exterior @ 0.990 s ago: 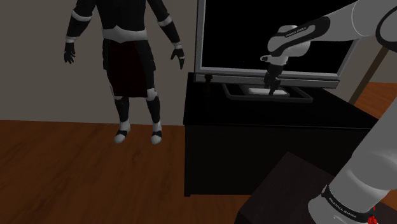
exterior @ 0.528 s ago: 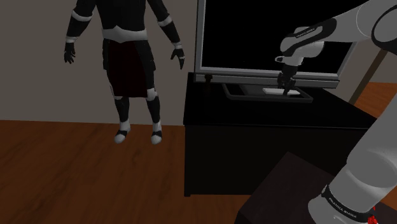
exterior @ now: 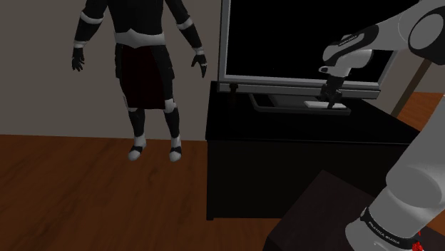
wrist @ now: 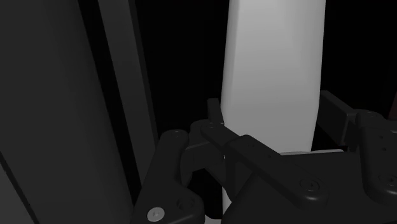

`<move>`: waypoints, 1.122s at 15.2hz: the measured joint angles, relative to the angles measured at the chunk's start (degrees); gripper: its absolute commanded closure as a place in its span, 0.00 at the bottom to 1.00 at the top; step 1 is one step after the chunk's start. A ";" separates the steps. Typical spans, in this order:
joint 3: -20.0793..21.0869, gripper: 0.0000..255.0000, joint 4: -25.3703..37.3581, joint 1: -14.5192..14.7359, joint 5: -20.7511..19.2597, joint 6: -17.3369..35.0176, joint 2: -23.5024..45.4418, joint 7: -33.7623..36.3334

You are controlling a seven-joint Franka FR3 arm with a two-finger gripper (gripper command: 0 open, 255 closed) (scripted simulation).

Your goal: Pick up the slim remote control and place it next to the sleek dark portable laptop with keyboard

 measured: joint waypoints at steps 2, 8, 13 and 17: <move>0.00 1.00 -0.98 -0.07 0.29 1.37 0.46 -0.27; 0.20 1.00 -3.48 -0.27 1.67 5.71 2.60 -1.18; 0.44 1.00 -5.20 -0.61 3.08 9.23 4.71 -2.24; 0.71 1.00 -6.11 -0.81 4.09 11.41 6.18 -2.89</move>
